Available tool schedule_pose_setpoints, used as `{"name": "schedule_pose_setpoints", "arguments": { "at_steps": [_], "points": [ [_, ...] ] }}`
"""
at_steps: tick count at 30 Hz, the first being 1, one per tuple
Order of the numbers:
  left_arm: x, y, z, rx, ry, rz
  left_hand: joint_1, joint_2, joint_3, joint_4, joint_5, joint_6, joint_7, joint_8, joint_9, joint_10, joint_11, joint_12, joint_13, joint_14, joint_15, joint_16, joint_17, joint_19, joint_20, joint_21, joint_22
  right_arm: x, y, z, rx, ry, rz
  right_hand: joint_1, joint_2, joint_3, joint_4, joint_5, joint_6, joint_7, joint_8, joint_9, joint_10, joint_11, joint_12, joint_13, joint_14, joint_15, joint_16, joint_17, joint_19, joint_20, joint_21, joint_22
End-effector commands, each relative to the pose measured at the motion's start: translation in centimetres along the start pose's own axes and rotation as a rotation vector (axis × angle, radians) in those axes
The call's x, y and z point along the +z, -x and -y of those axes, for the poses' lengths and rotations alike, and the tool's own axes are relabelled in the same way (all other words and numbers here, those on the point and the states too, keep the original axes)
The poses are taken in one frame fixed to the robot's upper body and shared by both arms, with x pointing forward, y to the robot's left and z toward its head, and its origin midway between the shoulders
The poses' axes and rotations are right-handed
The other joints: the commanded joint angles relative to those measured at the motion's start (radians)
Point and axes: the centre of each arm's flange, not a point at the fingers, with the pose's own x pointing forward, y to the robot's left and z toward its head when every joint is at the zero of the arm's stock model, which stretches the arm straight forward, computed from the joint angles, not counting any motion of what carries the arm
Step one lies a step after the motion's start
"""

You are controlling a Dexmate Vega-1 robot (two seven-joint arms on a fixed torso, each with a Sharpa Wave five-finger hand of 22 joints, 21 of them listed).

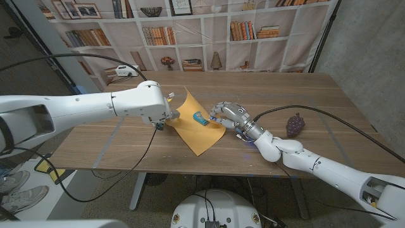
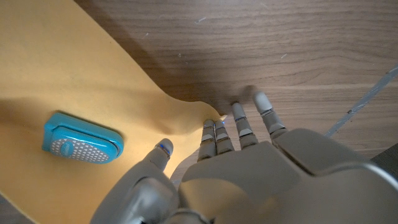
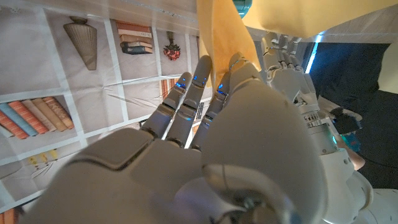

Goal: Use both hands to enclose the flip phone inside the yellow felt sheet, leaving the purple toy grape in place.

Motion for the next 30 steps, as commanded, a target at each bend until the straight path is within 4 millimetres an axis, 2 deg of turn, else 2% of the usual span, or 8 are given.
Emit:
{"name": "schedule_pose_setpoints", "arguments": {
  "at_steps": [1, 9, 14, 20, 22, 25, 27, 30],
  "points": [
    [0.1, 0.3, 0.1, 0.004, 0.003, 0.003, -0.013, 0.072, -0.004, 0.000, -0.002, 0.000, -0.007, 0.011, 0.152, 0.005, -0.007, 0.009, 0.004, -0.008, 0.005, -0.001, 0.003, -0.288, 0.012, 0.006, 0.007, -0.2, -1.3, -1.0, 0.212, -0.024, 0.042, -0.006, 0.017, 0.000, 0.003, -0.004, 0.044, -0.044, 0.038, 0.045, 0.008, 0.003, -0.014, -0.014, 0.009, -0.148, -0.009, -0.003, 0.017, -0.005, 0.013, 0.000],
    [0.1, 0.4, -0.1, 0.019, 0.007, 0.008, -0.013, 0.070, -0.004, -0.002, -0.003, -0.005, -0.008, 0.013, 0.152, 0.000, -0.007, 0.009, 0.002, -0.008, 0.003, 0.000, 0.004, -0.290, 0.012, 0.010, 0.010, -0.4, -2.0, -1.3, 0.304, -0.053, 0.024, -0.012, 0.022, -0.002, 0.008, -0.013, 0.036, -0.037, 0.040, 0.035, 0.038, 0.024, -0.036, -0.040, 0.030, -0.143, -0.024, -0.014, 0.026, 0.001, 0.023, -0.002],
    [0.1, 0.4, -0.2, 0.029, 0.008, 0.012, -0.012, 0.070, -0.004, -0.003, -0.002, -0.008, -0.008, 0.015, 0.152, -0.002, -0.007, 0.010, 0.001, -0.009, 0.004, 0.000, 0.004, -0.291, 0.011, 0.012, 0.012, -0.5, -2.6, -1.4, 0.384, -0.057, 0.008, -0.016, 0.034, 0.003, 0.013, -0.019, 0.015, -0.029, 0.033, 0.025, 0.037, 0.061, -0.061, -0.058, 0.041, -0.141, -0.038, -0.024, 0.026, 0.010, 0.028, -0.003],
    [0.2, 0.4, -0.4, 0.037, 0.005, 0.018, -0.012, 0.071, -0.003, -0.004, -0.002, -0.009, -0.008, 0.016, 0.152, -0.005, -0.005, 0.009, 0.001, -0.010, 0.005, 0.000, 0.005, -0.291, 0.011, 0.014, 0.014, -1.1, -3.1, -1.5, 0.472, -0.069, -0.019, -0.100, 0.047, -0.013, 0.060, -0.051, -0.035, -0.013, 0.005, -0.001, 0.029, 0.094, -0.113, -0.089, 0.003, -0.126, -0.095, -0.060, -0.012, 0.050, 0.024, -0.007],
    [0.2, 0.5, -0.5, 0.041, 0.005, 0.022, -0.011, 0.071, -0.002, -0.005, -0.001, -0.010, -0.009, 0.016, 0.151, -0.005, -0.005, 0.010, 0.000, -0.009, 0.005, 0.001, 0.005, -0.292, 0.011, 0.015, 0.015, -1.2, -3.1, -1.5, 0.501, -0.080, -0.025, -0.163, 0.050, -0.029, 0.095, -0.068, -0.065, -0.005, -0.019, -0.014, 0.016, 0.113, -0.142, -0.102, -0.012, -0.118, -0.116, -0.076, -0.025, 0.070, 0.023, -0.009],
    [0.1, 0.6, -0.6, 0.053, 0.004, 0.030, -0.003, 0.064, 0.002, -0.015, 0.001, -0.014, -0.020, 0.018, 0.151, 0.001, -0.009, 0.014, -0.001, -0.006, 0.000, 0.001, 0.003, -0.294, 0.011, 0.018, 0.017, -1.5, -3.1, -1.5, 0.520, -0.098, -0.032, -0.193, 0.055, -0.031, 0.110, -0.078, -0.090, 0.012, -0.043, -0.022, -0.001, 0.139, -0.167, -0.111, -0.036, -0.102, -0.143, -0.096, -0.051, 0.092, 0.015, -0.011],
    [0.1, 0.8, -0.7, 0.076, -0.007, 0.036, 0.106, 0.045, 0.062, -0.143, 0.027, -0.023, -0.040, 0.029, 0.151, 0.001, -0.009, 0.019, -0.007, -0.003, -0.006, 0.008, -0.010, -0.297, 0.010, 0.031, 0.028, -1.7, -3.1, -1.6, 0.529, -0.121, -0.039, -0.200, 0.064, -0.025, 0.114, -0.082, -0.096, 0.014, -0.053, -0.025, -0.003, 0.154, -0.176, -0.115, -0.040, -0.089, -0.153, -0.106, -0.064, 0.102, 0.011, -0.012],
    [0.2, 1.4, -0.7, 0.147, -0.061, 0.031, 0.247, 0.034, 0.108, -0.316, 0.058, -0.023, -0.123, 0.034, 0.154, 0.009, -0.018, 0.029, -0.003, 0.015, -0.045, 0.045, -0.009, -0.268, 0.009, 0.063, 0.044, -1.8, -3.1, -1.7, 0.526, -0.109, -0.044, -0.214, 0.075, -0.019, 0.122, -0.090, -0.099, 0.026, -0.062, -0.026, -0.006, 0.172, -0.185, -0.118, -0.043, -0.076, -0.162, -0.115, -0.069, 0.107, 0.010, -0.013]
  ]
}}
